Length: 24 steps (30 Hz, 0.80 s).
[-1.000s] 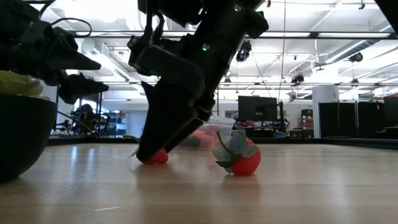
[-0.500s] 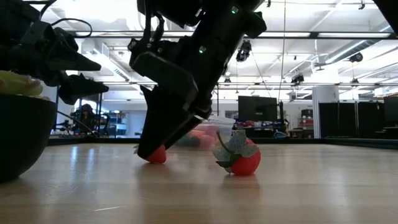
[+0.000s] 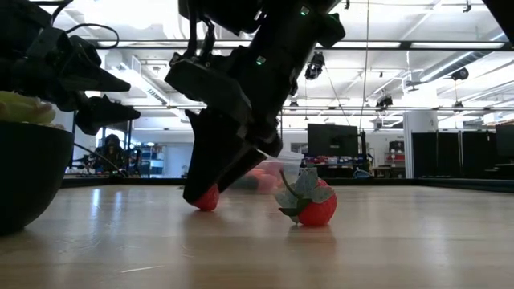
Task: Pick and placing Produce into tupperware
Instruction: Put the red strawberry into the transparent bin
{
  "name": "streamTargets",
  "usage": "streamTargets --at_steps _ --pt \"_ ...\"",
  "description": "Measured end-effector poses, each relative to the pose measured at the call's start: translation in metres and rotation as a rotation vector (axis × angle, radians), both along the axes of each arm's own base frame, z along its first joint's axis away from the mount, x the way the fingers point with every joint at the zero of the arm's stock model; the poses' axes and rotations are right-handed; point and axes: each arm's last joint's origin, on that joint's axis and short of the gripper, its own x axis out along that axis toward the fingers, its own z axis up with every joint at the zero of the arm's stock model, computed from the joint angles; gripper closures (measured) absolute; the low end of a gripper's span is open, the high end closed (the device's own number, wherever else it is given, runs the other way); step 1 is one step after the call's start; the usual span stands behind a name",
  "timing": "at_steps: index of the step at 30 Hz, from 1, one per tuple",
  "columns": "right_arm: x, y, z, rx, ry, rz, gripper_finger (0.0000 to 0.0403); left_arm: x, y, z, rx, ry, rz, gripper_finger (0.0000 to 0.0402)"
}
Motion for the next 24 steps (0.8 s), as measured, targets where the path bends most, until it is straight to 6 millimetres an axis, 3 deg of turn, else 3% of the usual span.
streamTargets --at_steps 10,12,16,20,24 --pt "0.0 0.001 0.008 0.059 0.019 -0.045 0.0253 0.0 0.0 0.0 0.0 0.0 0.0 0.0063" --pt "0.004 0.001 0.021 0.034 -0.021 -0.064 0.0253 0.0 0.0 0.0 0.0 0.0 -0.001 0.0063" --pt "0.012 -0.009 0.064 -0.143 -0.119 -0.138 0.0258 0.0 0.0 0.0 0.0 0.0 0.0 0.0063" --pt "0.015 -0.04 0.1 -0.41 -0.092 -0.226 0.0253 0.0 0.0 0.0 0.0 0.0 0.0 0.0063" --pt "0.01 -0.101 0.131 -0.478 -0.011 -0.419 0.0241 0.0 0.0 0.0 0.0 0.0 -0.001 0.0063"
